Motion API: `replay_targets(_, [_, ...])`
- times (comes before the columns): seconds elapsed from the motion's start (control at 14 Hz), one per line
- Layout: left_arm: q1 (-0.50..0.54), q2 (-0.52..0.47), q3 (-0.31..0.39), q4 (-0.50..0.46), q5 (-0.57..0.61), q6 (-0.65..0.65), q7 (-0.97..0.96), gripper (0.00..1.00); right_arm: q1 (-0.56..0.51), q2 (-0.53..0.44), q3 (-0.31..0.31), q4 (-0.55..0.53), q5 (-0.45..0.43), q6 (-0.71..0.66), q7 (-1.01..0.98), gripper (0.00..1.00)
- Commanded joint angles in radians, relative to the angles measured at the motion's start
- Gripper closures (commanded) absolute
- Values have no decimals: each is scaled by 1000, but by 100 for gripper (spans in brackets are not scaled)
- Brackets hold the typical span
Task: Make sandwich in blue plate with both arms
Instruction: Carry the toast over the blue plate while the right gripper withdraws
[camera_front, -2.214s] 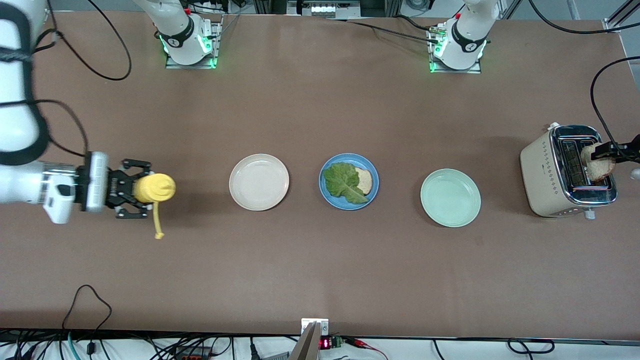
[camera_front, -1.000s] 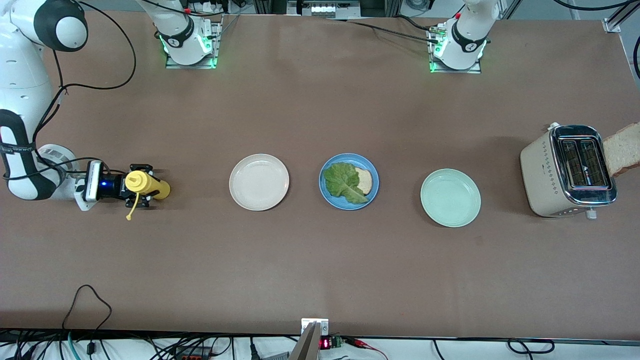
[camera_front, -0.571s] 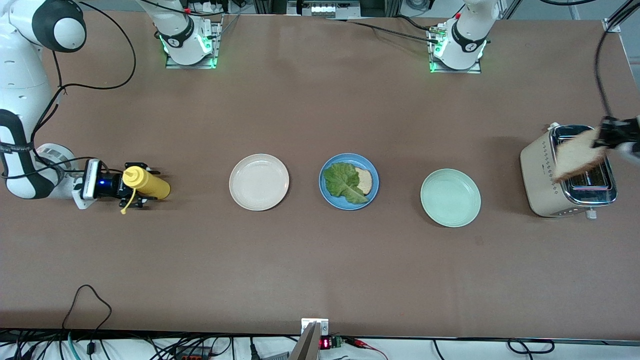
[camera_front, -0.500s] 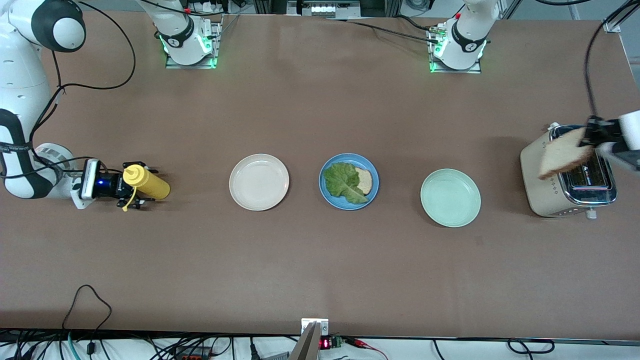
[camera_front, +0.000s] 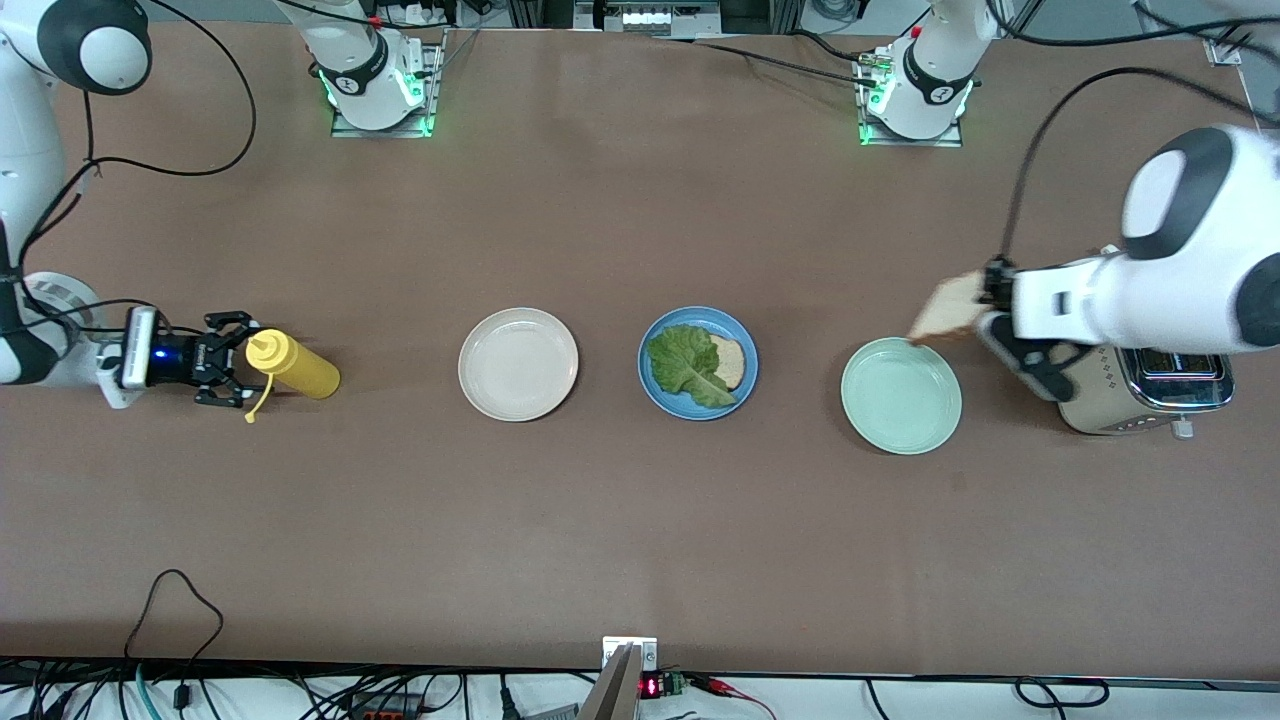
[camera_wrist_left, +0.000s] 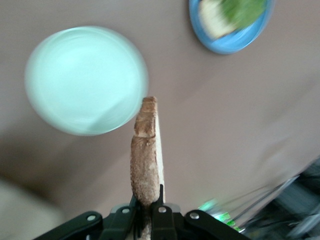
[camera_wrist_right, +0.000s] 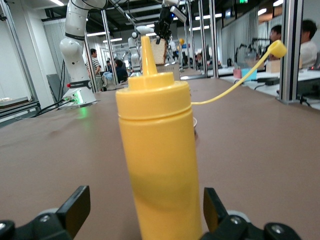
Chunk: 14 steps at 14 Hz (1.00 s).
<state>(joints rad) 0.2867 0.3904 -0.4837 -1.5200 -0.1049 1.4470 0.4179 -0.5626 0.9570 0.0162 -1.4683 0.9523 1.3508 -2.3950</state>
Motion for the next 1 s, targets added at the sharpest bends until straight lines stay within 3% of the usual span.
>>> replay_targets(0.0, [6, 65, 2, 21, -212, -4, -121, 100, 13, -107, -31, -12, -61, 13, 149, 0])
replay_targets(0.29, [19, 53, 1, -150, -554, 244, -125, 100, 62, -274, -39, -21, -251, 117, 420, 0])
replay_targets(0.43, [14, 53, -27, -207, -648, 355, -88, 100, 96, -335, -41, -21, -350, 139, 604, 0])
replay_targets(0.71, [-32, 62, -76, -340, -861, 631, 76, 100, 222, -475, -41, -24, -553, 162, 998, 0])
replay_targets(0.93, [-53, 134, -76, -407, -972, 722, 344, 100, 352, -564, -39, -23, -728, 182, 1274, 0])
